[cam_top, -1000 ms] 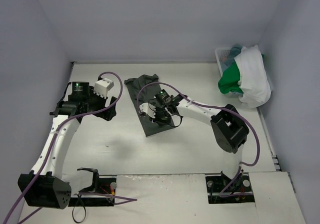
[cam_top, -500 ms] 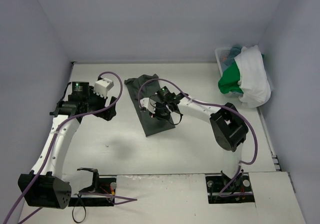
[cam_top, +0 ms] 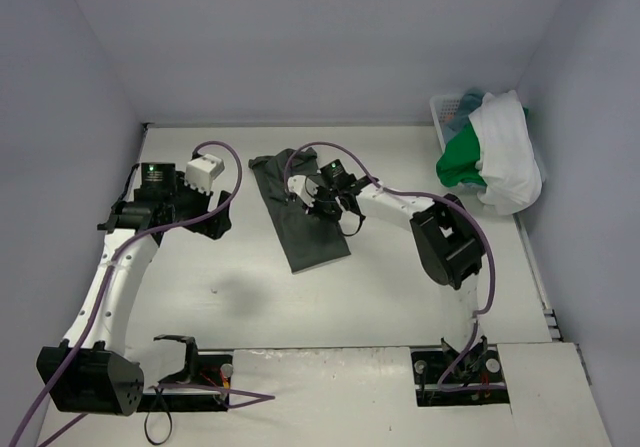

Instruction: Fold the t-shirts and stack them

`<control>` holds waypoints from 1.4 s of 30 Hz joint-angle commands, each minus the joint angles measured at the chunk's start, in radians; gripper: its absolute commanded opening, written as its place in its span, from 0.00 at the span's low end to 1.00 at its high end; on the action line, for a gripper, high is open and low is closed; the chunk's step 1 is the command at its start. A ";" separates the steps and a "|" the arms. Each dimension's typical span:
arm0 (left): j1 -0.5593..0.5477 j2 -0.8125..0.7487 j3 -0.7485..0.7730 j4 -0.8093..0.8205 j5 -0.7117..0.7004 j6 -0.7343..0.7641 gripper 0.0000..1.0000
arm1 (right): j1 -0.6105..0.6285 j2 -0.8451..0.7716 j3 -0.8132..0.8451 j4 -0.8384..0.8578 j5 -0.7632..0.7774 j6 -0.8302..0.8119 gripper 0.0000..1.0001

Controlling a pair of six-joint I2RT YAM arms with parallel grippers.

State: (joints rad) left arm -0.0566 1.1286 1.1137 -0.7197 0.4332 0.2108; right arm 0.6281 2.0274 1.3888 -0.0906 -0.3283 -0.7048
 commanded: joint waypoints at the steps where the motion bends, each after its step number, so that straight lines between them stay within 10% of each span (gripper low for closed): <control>1: 0.009 0.000 0.009 0.051 0.029 -0.010 0.83 | -0.016 0.014 0.064 0.081 0.031 0.019 0.00; 19: 0.011 -0.009 0.000 0.051 0.035 -0.010 0.83 | -0.033 0.022 0.082 0.129 0.136 0.083 0.00; 29: 0.012 -0.020 0.008 0.037 0.022 -0.016 0.83 | -0.028 -0.234 0.058 0.015 0.152 0.139 0.68; 42: 0.012 -0.027 -0.003 0.039 0.015 -0.011 0.83 | 0.194 -0.371 -0.384 -0.014 0.222 -0.001 0.80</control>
State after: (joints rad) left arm -0.0509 1.1309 1.0878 -0.7086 0.4442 0.2035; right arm 0.8227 1.7023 1.0321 -0.1444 -0.1593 -0.6739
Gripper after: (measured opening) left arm 0.833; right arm 0.796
